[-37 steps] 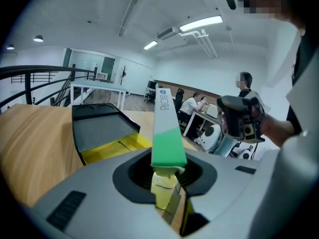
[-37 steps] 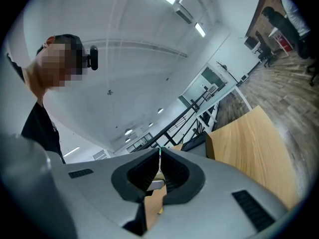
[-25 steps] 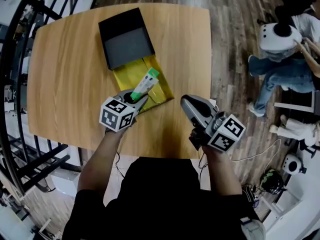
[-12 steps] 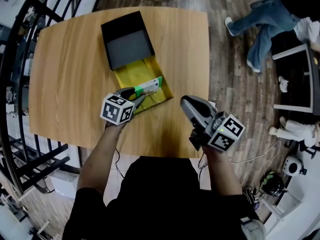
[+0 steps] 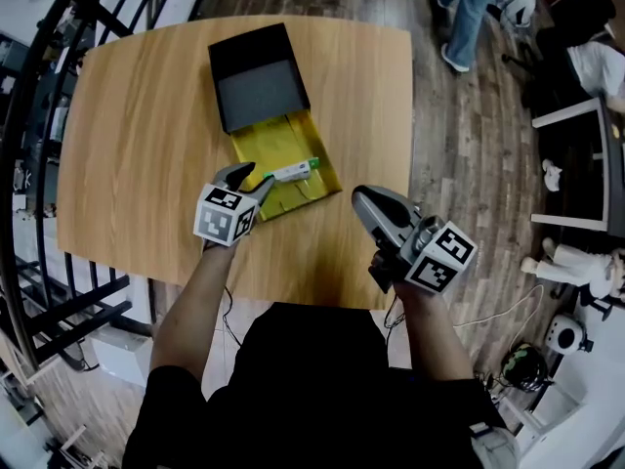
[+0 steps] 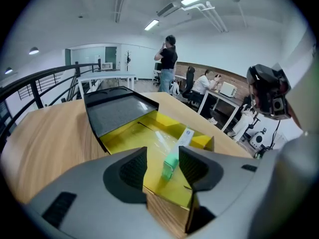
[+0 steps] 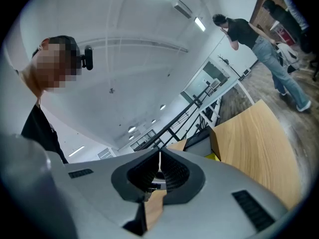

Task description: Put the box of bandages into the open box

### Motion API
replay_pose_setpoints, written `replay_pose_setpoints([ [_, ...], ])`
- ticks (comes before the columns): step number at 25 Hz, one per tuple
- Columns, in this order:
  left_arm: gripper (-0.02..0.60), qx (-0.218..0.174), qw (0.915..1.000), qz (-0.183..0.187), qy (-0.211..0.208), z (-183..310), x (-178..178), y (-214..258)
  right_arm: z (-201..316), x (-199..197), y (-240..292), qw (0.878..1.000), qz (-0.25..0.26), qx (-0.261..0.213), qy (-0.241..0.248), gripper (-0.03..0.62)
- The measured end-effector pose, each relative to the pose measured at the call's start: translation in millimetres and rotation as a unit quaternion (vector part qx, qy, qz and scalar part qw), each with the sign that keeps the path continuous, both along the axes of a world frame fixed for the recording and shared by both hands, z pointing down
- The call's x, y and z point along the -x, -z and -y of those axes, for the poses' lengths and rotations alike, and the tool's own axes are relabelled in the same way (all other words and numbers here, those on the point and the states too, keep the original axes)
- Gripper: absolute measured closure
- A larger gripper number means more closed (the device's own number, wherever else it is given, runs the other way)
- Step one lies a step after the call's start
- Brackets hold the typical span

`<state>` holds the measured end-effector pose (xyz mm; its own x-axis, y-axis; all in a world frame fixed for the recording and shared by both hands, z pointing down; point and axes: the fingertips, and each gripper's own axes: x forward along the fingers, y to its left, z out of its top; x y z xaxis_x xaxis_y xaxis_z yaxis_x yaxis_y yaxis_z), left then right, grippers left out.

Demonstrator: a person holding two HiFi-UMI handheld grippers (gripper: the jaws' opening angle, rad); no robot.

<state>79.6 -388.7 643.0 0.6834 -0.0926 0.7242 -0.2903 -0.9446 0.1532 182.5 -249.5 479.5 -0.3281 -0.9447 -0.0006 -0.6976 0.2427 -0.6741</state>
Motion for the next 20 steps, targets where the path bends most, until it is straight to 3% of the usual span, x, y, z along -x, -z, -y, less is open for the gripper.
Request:
replay_pose_setpoints([
  [4, 0.379, -0.016, 0.9996, -0.024, 0.009, 0.5, 3.6, 20.7, 2.5, 2.4, 13.6, 1.000, -0.008, -0.008, 0.012, 0.556],
  [7, 0.380, -0.010, 0.9995, -0.027, -0.010, -7.7, 5.3, 26.9, 5.6, 7.0, 24.7, 1.000, -0.015, -0.014, 0.020, 0.556],
  [10, 0.380, -0.012, 0.9982, 0.003, -0.059, -25.7, 4.0, 13.9, 8.5, 12.3, 26.4, 0.999, -0.017, -0.015, 0.027, 0.556],
  [13, 0.403, -0.055, 0.9932, 0.041, -0.094, -30.4, 0.3, -6.5, 6.4, 15.1, 20.2, 0.999, -0.016, -0.007, 0.031, 0.556],
  [20, 0.434, -0.095, 0.9923, 0.043, -0.067, 6.7, -10.3, -14.9, -1.3, 10.1, 9.8, 1.000, -0.013, 0.006, 0.022, 0.556],
])
